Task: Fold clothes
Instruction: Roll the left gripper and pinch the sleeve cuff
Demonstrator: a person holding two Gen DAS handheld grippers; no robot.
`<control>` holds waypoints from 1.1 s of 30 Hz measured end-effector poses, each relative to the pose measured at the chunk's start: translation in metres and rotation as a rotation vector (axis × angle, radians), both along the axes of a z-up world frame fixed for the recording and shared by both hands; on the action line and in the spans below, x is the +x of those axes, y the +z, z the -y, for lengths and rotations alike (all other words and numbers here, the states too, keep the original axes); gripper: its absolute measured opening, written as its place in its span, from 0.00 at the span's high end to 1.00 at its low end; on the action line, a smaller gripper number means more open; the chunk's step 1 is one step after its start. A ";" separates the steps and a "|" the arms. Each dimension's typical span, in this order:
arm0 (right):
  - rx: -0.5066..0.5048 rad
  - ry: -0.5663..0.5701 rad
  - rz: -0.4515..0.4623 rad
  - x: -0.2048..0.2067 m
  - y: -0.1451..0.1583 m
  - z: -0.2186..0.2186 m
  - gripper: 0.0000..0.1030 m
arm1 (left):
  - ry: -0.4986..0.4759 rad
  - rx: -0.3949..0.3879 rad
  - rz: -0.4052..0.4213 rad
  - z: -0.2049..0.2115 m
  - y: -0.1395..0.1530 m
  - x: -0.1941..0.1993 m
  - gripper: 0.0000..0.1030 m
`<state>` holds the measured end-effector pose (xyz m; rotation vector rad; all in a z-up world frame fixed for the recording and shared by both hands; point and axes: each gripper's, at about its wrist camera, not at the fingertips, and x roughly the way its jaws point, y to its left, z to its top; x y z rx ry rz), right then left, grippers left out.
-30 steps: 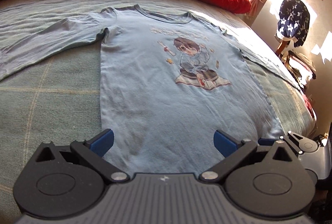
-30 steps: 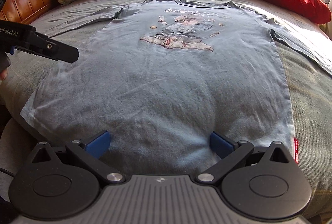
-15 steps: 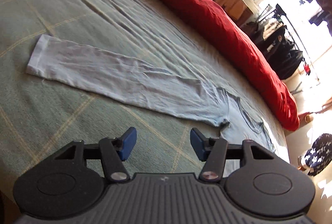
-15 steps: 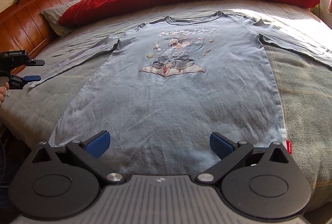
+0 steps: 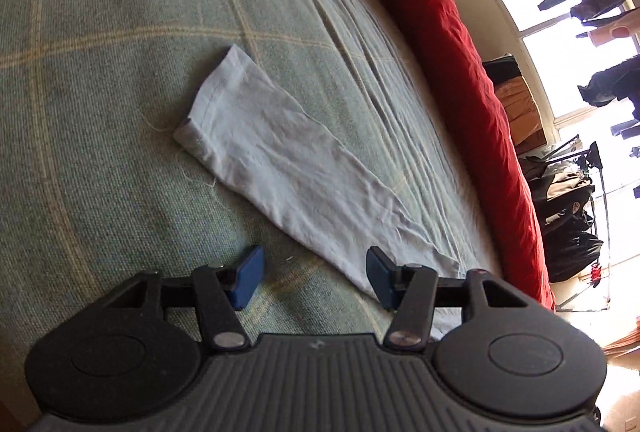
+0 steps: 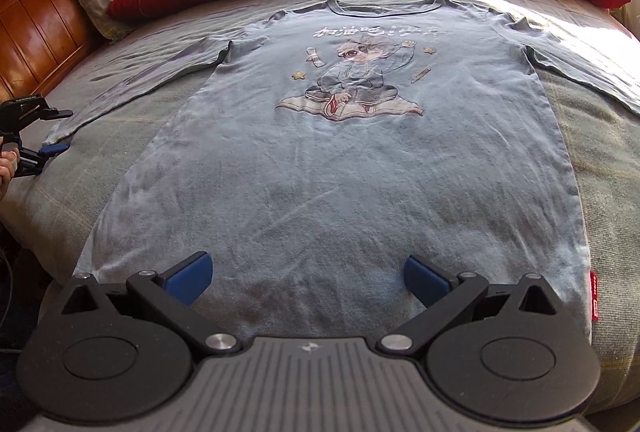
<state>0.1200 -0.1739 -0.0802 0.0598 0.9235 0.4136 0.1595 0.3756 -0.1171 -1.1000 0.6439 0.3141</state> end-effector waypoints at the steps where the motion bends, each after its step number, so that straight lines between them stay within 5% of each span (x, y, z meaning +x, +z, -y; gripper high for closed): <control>1: -0.001 -0.004 -0.001 0.002 0.000 0.000 0.00 | 0.011 -0.004 0.004 -0.001 -0.002 0.001 0.49; 10: -0.019 -0.018 0.003 0.010 -0.002 -0.003 0.00 | 0.103 -0.037 0.030 -0.016 -0.021 0.004 0.77; 33: -0.048 -0.017 0.009 0.014 -0.003 -0.010 0.00 | 0.183 0.016 0.064 -0.025 -0.023 0.023 0.78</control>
